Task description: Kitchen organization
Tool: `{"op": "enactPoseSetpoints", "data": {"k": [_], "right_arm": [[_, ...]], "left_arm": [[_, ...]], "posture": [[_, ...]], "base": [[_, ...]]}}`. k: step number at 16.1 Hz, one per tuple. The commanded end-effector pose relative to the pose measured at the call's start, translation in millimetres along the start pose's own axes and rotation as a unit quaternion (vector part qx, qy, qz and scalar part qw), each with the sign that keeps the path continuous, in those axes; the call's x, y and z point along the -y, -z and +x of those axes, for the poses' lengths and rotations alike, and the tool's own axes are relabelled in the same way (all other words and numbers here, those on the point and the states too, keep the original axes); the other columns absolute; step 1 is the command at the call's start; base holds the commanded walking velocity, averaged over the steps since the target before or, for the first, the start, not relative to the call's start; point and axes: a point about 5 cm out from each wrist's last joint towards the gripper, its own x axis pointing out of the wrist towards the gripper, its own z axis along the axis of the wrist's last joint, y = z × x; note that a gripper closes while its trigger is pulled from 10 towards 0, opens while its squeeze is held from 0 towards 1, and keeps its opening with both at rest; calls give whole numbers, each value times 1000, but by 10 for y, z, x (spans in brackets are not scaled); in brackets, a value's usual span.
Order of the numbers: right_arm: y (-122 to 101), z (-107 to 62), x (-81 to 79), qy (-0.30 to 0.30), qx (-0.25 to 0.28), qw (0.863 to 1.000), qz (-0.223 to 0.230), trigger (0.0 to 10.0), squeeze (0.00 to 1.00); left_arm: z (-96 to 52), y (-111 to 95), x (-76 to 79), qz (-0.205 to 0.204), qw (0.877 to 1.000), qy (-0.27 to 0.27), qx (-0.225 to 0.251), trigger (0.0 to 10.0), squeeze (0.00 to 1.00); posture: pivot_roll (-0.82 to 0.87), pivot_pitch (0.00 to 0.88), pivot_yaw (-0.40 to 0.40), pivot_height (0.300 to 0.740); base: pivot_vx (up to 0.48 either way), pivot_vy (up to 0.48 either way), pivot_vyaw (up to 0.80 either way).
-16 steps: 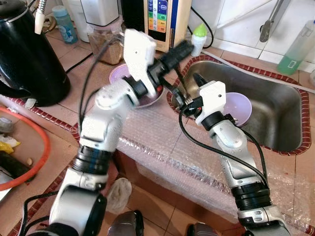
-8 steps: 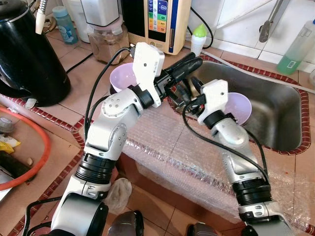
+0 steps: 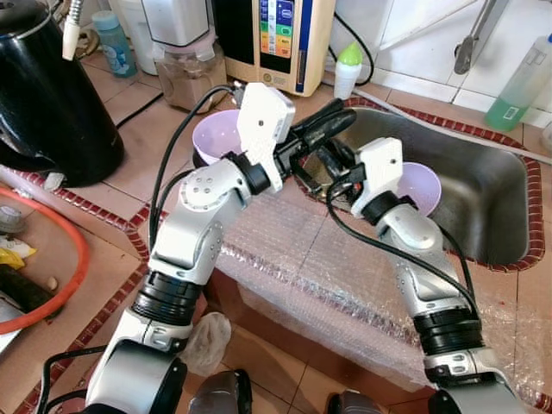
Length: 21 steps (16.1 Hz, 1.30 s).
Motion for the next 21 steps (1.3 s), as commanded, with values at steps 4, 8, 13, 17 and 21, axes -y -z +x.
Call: {"op": "enactPoseSetpoints", "data": {"k": [4, 8, 13, 17, 21], "right_arm": [[-18, 30, 159, 15, -4, 1000, -15, 0, 0], [29, 83, 262, 9, -20, 999, -35, 0, 0], [80, 172, 389, 17, -24, 997, -71, 0, 0], [156, 237, 506, 28, -46, 989, -140, 0, 0], [166, 245, 614, 70, -57, 981, -170, 0, 0]], "left_arm": [[-94, 161, 11, 30, 999, 6, -39, 0, 0], [-187, 303, 5, 39, 997, 5, -67, 4941, 0], [-316, 446, -8, 41, 994, -3, -96, 10000, 1000], [-507, 499, -30, 39, 992, -14, -119, 10000, 1000], [-735, 611, 24, -6, 987, -18, -162, 10000, 1000]], "posture": [[-48, 44, 52, 740], [-42, 53, 57, 740], [-21, 65, 54, 740], [-8, 70, 56, 740], [44, 89, 58, 740]], "base": [[0, 0, 0], [0, 0, 0], [0, 0, 0], [0, 0, 0], [0, 0, 0]]}}
